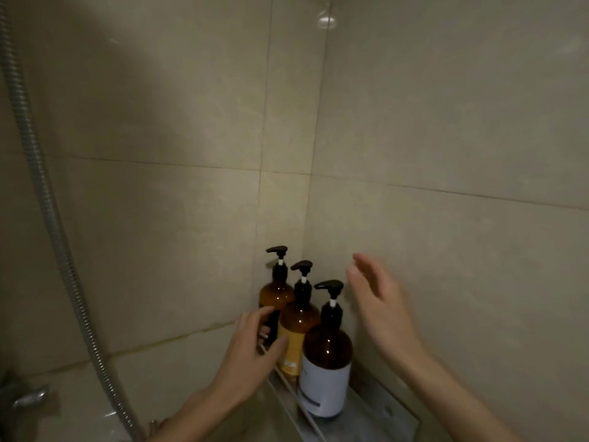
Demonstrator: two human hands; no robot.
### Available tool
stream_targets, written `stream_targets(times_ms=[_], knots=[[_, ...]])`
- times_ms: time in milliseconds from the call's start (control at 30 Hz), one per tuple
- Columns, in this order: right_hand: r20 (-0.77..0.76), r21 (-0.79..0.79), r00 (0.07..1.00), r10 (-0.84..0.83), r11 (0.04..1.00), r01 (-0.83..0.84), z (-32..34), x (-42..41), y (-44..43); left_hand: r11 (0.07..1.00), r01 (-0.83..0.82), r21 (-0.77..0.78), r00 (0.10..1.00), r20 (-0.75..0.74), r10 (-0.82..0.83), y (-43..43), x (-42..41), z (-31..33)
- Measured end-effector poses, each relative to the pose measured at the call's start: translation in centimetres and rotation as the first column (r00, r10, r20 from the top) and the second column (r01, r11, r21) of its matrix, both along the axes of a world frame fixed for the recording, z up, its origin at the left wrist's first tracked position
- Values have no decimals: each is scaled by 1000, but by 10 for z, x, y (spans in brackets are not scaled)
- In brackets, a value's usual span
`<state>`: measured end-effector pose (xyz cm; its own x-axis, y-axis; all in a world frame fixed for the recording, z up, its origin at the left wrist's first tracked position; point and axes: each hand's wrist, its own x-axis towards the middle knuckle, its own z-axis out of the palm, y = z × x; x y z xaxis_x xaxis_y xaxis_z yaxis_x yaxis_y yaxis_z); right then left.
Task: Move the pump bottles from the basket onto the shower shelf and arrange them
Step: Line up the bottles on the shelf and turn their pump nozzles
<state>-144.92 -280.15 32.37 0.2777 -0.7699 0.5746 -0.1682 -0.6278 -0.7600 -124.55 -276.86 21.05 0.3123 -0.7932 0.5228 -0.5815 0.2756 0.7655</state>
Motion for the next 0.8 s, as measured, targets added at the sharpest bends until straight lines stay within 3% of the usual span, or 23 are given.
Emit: stream_targets(times_ms=[133, 333, 467, 800], knots=[[-174, 148, 982, -77, 984, 103, -68, -23, 8, 995, 72, 65, 997, -12, -72, 2, -8, -5], [-185, 391, 976, 116, 920, -35, -96, -23, -5, 990, 103, 95, 993, -58, -98, 1, -17, -4], [-169, 380, 971, 172, 920, -97, -98, -19, -8, 988, 120, 97, 986, -125, -107, -2, -20, -2], [-189, 374, 977, 94, 927, -17, -99, -13, -11, 984, 104, 142, 988, -125, -86, -6, -18, 1]])
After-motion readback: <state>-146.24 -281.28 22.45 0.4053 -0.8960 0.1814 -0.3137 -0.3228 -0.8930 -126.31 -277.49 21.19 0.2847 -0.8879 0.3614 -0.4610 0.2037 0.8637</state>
